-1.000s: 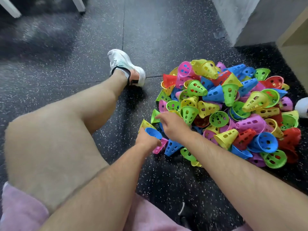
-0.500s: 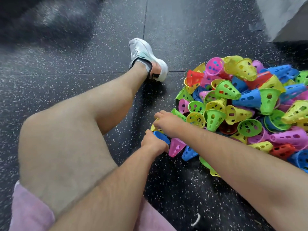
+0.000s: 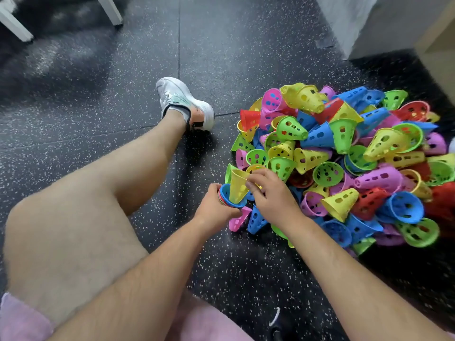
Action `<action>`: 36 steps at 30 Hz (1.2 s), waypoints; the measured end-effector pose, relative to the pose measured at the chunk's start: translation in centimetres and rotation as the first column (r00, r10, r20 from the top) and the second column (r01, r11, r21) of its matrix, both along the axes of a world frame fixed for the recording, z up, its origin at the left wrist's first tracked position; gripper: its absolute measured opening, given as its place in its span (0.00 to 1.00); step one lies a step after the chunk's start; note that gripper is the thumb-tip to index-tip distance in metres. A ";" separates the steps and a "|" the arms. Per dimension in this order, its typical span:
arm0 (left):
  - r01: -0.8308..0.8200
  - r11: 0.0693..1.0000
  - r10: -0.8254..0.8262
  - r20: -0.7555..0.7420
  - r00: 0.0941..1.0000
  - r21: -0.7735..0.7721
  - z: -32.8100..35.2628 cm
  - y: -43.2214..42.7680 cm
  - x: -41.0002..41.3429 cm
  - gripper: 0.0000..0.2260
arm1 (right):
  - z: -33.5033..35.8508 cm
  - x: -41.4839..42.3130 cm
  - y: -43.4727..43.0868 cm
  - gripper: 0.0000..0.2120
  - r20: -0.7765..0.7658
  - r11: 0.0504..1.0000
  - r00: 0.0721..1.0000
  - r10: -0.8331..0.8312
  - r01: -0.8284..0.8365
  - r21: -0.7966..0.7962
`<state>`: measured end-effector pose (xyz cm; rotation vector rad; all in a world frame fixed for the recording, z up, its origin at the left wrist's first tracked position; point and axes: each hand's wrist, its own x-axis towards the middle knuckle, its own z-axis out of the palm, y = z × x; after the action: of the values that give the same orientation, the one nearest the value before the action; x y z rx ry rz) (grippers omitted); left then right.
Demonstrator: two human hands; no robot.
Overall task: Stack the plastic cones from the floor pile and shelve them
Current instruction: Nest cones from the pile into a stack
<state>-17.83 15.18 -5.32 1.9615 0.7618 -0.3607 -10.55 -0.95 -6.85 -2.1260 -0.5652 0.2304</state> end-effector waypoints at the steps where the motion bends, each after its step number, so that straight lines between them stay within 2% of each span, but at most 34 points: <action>1: 0.023 1.000 -0.023 0.013 1.000 0.007 0.4 -0.3 0.0 0.30 | 0.2 -0.4 -0.3 0.09 -0.017 1.000 1.000 0.007 -0.007 0.004; 6: 0.099 0.993 -0.105 0.095 0.990 0.065 3.4 -0.7 1.1 0.28 | 2.4 -1.6 -0.9 0.11 -0.037 0.996 0.998 0.041 -0.038 0.075; 9: 0.263 0.947 -0.285 0.108 0.952 0.183 6.6 0.7 2.3 0.30 | 4.3 -1.6 -1.2 0.13 -0.042 0.991 0.998 0.052 -0.046 0.128; 14: 0.461 0.827 -0.499 0.040 0.866 0.322 10.5 3.4 3.8 0.39 | 6.2 -2.7 -0.4 0.16 -0.119 0.973 0.984 0.129 -0.102 0.206; 17: 0.487 0.802 -0.521 0.004 0.854 0.347 10.0 3.7 3.3 0.35 | 5.6 -3.8 0.1 0.18 -0.181 0.977 0.971 0.154 -0.122 0.177; 20: 0.493 0.826 -0.501 -0.045 0.864 0.272 8.2 3.2 2.3 0.30 | 4.2 -4.7 -0.1 0.20 -0.231 0.980 0.957 0.178 -0.152 0.126; 23: 0.570 0.769 -0.563 -0.115 0.819 0.289 6.7 3.4 2.4 0.30 | 3.1 -5.3 -0.1 0.20 -0.259 0.985 0.951 0.170 -0.153 0.086; 25: 0.616 0.724 -0.589 -0.185 0.787 0.311 6.2 3.8 2.6 0.28 | 2.3 -5.5 0.2 0.20 -0.226 0.993 0.969 0.102 -0.088 0.072; 28: 0.660 0.702 -0.586 -0.310 0.749 0.267 5.3 4.9 2.4 0.27 | 0.1 -5.2 1.1 0.18 -0.131 0.990 0.991 -0.006 -0.013 -0.139; 30: 0.709 0.653 -0.611 -0.368 0.701 0.266 4.8 5.2 2.3 0.28 | -1.4 -5.0 1.8 0.15 -0.109 0.948 0.994 0.023 -0.056 -0.312; 34: 0.730 0.643 -0.644 -0.352 0.679 0.232 4.0 5.3 2.4 0.28 | -3.6 -5.0 3.2 0.11 -0.042 0.760 0.992 0.122 -0.120 -0.639; 36: 0.734 0.643 -0.650 -0.350 0.674 0.219 3.7 5.4 2.5 0.30 | -4.3 -4.9 3.6 0.10 -0.028 0.687 0.989 0.143 -0.120 -0.717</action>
<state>-15.31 20.60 -1.58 2.5434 0.1522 -1.0104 -15.48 2.69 -11.13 -2.8584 -0.7288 0.5827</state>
